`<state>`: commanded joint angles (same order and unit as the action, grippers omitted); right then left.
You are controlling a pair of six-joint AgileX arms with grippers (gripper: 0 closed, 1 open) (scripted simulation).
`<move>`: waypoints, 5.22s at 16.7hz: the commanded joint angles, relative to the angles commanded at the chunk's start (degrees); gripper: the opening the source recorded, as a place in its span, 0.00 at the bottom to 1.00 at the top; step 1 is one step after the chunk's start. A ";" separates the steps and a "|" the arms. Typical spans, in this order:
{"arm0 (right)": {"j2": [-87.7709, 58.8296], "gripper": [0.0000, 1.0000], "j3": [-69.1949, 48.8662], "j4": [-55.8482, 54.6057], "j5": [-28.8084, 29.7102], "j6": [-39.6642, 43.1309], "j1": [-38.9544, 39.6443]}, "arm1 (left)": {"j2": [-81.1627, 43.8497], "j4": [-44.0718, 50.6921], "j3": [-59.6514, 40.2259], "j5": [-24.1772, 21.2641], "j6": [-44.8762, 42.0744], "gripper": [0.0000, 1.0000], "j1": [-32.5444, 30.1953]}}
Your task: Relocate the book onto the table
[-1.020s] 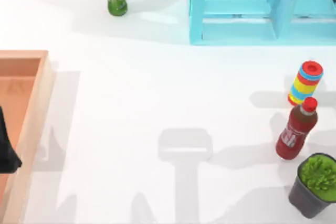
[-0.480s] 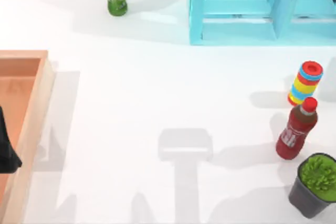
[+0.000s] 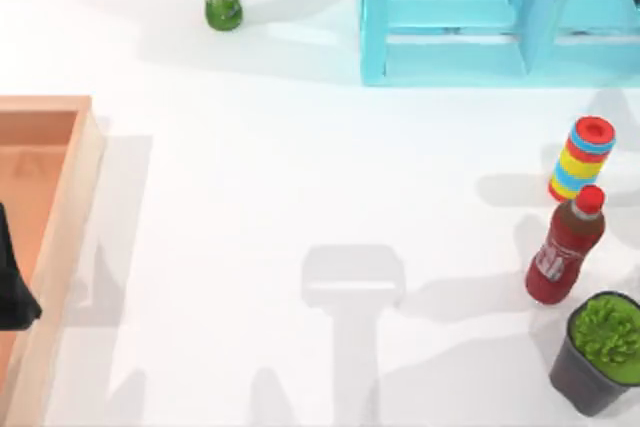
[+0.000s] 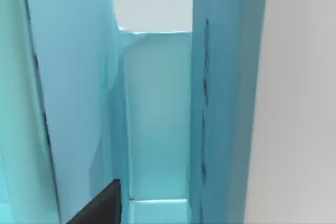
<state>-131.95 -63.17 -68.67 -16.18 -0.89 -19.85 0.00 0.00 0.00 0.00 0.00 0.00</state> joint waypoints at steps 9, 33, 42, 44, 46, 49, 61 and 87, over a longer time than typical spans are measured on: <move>-9.52 1.00 -14.32 4.65 0.66 0.17 0.51 | 0.00 0.00 0.00 0.00 0.00 1.00 0.00; -9.71 0.00 -14.47 4.61 0.66 0.17 0.52 | 0.00 0.00 0.00 0.00 0.00 1.00 0.00; 3.13 0.00 -6.55 11.90 -2.39 0.09 -3.04 | 0.00 0.00 0.00 0.00 0.00 1.00 0.00; 12.06 0.00 -3.23 14.67 -4.14 0.19 -4.80 | 0.00 0.00 0.00 0.00 0.00 1.00 0.00; 23.11 0.00 -0.03 17.13 -5.59 0.24 -6.38 | 0.00 0.00 0.00 0.00 0.00 1.00 0.00; 38.06 0.00 6.04 21.86 -7.57 0.14 -8.45 | 0.00 0.00 0.00 0.00 0.00 1.00 0.00; 52.57 0.00 18.79 33.62 -12.93 -0.39 -12.14 | 0.00 0.00 0.00 0.00 0.00 1.00 0.00; 25.50 0.00 14.76 36.35 69.70 64.00 88.08 | 0.00 0.00 0.00 0.00 0.00 1.00 0.00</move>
<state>-106.46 -48.42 -32.32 53.52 63.12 68.23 0.00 0.00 0.00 0.00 0.00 0.00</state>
